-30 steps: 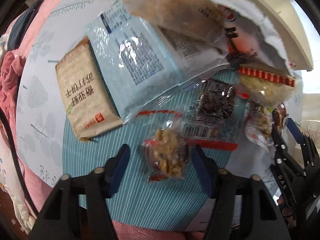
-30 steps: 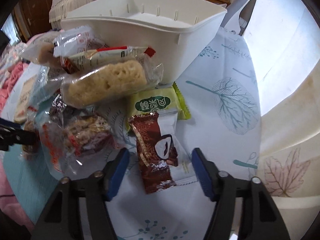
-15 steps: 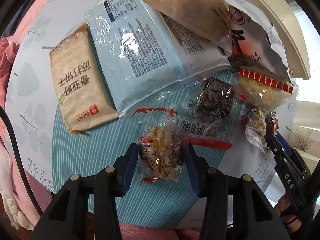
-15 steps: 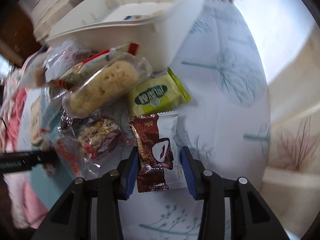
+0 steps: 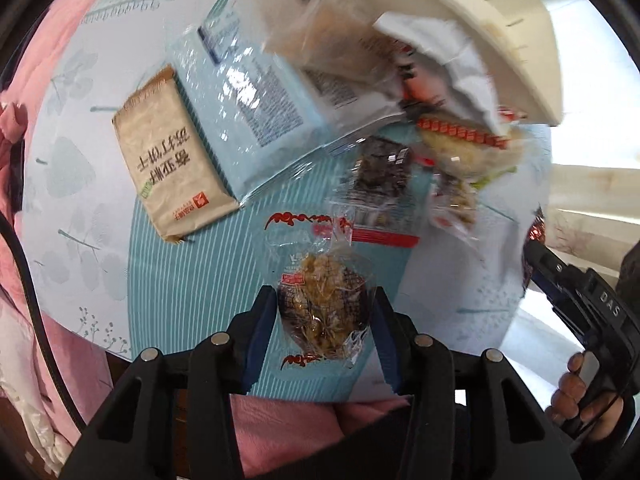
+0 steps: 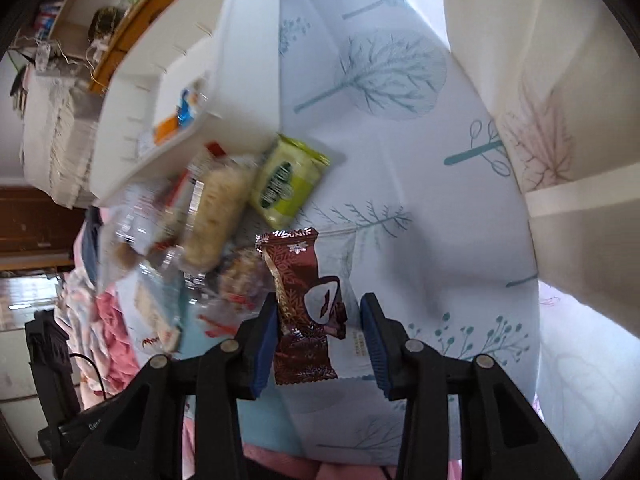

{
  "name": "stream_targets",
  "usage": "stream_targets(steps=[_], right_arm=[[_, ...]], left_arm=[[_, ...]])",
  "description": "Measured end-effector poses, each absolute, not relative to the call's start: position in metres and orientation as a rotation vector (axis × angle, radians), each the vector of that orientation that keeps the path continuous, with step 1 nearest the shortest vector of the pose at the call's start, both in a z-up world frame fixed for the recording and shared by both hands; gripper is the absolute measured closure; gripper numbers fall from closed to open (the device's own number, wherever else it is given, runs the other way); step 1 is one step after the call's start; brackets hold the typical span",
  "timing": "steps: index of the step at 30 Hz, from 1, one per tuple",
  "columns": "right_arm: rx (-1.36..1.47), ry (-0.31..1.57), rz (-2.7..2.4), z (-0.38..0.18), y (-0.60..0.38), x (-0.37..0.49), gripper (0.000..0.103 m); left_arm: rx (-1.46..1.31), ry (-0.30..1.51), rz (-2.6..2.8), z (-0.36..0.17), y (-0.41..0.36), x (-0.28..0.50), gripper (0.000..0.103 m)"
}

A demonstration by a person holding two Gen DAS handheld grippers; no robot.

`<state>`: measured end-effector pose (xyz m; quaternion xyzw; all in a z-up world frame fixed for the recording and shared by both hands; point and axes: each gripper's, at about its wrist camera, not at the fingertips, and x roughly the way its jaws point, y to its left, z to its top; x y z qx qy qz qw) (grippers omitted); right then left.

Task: Organize snacks
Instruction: 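Carry the wafer packet in the right tool while the left tool carries the nut packet over the basket, then open the right tool over the basket while the left tool releases the nut packet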

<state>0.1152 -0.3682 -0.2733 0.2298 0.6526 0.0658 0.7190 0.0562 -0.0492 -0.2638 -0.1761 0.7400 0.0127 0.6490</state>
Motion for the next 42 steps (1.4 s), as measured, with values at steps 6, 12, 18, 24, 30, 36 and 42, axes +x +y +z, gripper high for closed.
stream_targets(steps=[6, 12, 18, 24, 30, 36, 42], right_arm=[[0.450, 1.372, 0.158, -0.236, -0.360, 0.108, 0.062], [0.388, 1.281, 0.204, -0.210, -0.321, 0.106, 0.062], [0.354, 1.159, 0.250, -0.179, -0.296, 0.115, 0.062], [0.324, 1.012, 0.261, -0.156, -0.277, 0.132, 0.062], [0.315, 0.872, 0.287, -0.151, -0.267, 0.150, 0.062], [0.292, 0.805, 0.280, -0.152, -0.256, 0.159, 0.061], [0.261, 0.821, 0.257, -0.153, -0.248, 0.161, 0.045]], left_arm=[[-0.337, 1.651, -0.044, -0.221, -0.049, 0.073, 0.058], [-0.278, 1.570, -0.100, -0.163, -0.050, 0.103, 0.058], [-0.221, 1.485, -0.137, -0.120, -0.050, 0.142, 0.057], [-0.196, 1.408, -0.169, -0.097, -0.054, 0.184, 0.057], [-0.243, 1.375, -0.170, -0.104, -0.049, 0.221, 0.057], [-0.263, 1.283, -0.192, -0.109, -0.042, 0.246, 0.057], [-0.266, 1.176, -0.242, -0.100, -0.038, 0.254, 0.037]])
